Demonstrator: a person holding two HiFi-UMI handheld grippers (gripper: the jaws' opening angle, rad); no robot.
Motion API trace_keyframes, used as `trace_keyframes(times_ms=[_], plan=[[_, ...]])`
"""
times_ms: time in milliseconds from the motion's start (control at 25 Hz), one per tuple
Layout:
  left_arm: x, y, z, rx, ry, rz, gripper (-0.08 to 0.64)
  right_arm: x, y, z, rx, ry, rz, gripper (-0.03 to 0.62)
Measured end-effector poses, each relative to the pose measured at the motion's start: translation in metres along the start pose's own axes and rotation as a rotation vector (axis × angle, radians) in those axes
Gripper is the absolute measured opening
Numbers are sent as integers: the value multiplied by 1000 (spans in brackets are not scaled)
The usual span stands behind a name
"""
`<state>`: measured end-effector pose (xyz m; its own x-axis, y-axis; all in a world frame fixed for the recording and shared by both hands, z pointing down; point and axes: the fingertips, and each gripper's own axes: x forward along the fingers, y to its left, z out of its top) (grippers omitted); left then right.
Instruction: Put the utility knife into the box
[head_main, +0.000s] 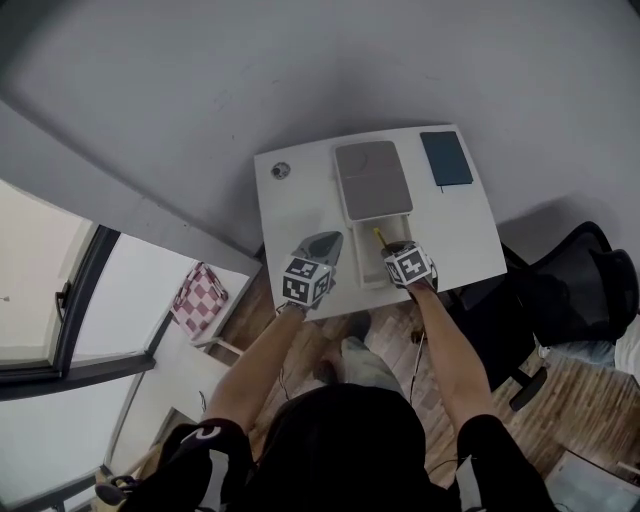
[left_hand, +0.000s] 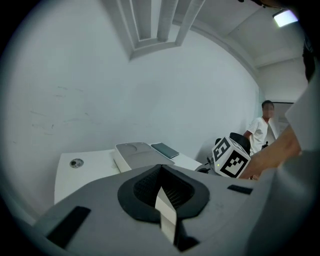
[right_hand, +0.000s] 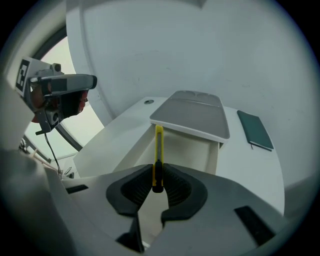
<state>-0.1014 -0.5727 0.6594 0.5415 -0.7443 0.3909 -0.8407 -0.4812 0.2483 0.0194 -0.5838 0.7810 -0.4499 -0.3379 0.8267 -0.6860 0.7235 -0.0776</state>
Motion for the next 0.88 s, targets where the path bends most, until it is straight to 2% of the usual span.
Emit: trace_keyframes(times_ms=[400, 560, 880], plan=[[35, 17, -19, -52, 47, 27, 25, 48, -7, -15, 9, 187, 76, 78], [40, 22, -23, -68, 57, 40, 25, 60, -9, -20, 24, 240, 63, 80], [42, 30, -30, -95, 63, 66, 25, 62, -10, -22, 88, 205, 80, 91]])
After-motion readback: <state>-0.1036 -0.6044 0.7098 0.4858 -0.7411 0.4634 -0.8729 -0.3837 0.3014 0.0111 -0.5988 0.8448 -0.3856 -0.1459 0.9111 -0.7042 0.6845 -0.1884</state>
